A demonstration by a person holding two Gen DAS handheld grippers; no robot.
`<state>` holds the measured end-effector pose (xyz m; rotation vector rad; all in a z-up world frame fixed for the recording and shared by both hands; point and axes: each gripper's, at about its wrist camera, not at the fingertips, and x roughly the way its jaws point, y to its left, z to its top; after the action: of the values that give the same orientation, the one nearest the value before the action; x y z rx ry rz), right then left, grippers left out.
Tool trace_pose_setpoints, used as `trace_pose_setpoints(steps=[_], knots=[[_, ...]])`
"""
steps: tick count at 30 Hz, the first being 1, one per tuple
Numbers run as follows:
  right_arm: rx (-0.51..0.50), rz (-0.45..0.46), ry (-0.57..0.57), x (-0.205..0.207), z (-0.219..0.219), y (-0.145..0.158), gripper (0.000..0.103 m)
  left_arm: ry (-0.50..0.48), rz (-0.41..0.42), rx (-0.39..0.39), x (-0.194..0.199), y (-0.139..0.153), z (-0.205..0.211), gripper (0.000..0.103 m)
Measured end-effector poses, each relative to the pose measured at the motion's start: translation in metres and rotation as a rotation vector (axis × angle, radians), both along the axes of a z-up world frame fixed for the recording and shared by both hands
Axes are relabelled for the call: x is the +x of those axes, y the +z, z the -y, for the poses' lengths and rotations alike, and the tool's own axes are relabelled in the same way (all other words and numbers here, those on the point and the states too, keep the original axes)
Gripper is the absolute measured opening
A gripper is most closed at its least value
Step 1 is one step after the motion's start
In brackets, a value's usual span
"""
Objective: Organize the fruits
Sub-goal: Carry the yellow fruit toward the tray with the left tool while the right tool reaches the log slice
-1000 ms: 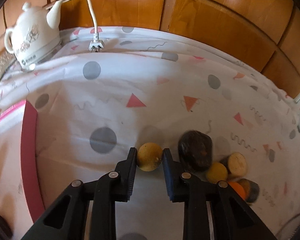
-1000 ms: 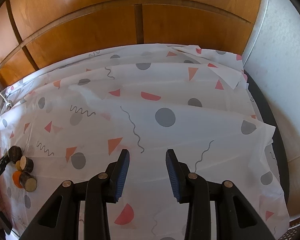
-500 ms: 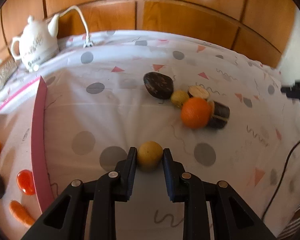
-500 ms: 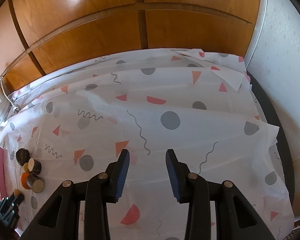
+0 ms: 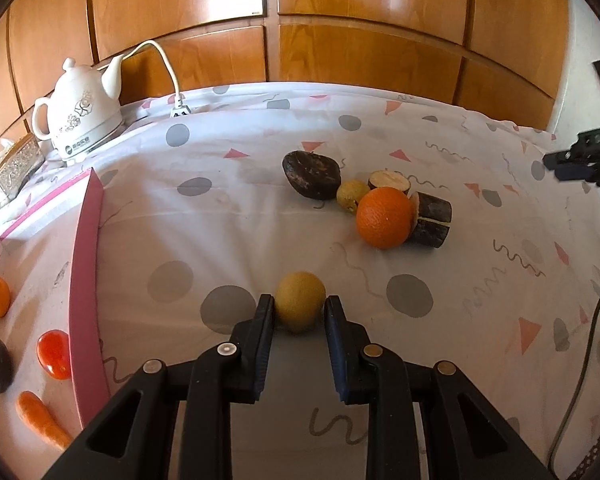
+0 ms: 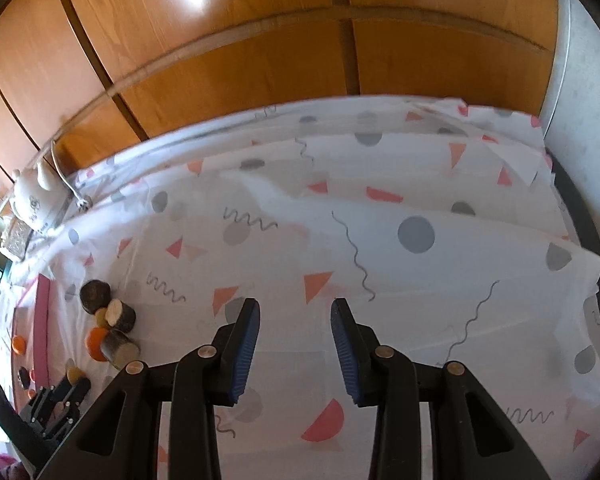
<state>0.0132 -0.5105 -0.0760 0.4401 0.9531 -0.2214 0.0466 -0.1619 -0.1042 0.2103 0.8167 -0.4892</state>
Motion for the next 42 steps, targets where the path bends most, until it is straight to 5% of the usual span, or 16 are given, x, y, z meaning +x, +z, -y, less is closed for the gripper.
trace_pose_setpoints(steps=[14,24,36,42], knots=[[0.070,-0.081,0.192,0.029,-0.042,-0.027,0.037,-0.057,-0.032,0.017,-0.011,0.005,-0.013,0.024],[0.051,-0.033,0.495,0.046,-0.122,-0.019,0.037,-0.080,-0.083,-0.020,-0.020,0.010,-0.026,0.023],[0.013,-0.052,0.596,0.050,-0.150,-0.021,0.037,-0.080,-0.049,-0.101,-0.032,0.042,-0.046,0.023],[-0.034,-0.063,0.616,0.053,-0.158,-0.020,0.040,-0.005,-0.021,-0.172,-0.024,0.069,-0.074,0.023]])
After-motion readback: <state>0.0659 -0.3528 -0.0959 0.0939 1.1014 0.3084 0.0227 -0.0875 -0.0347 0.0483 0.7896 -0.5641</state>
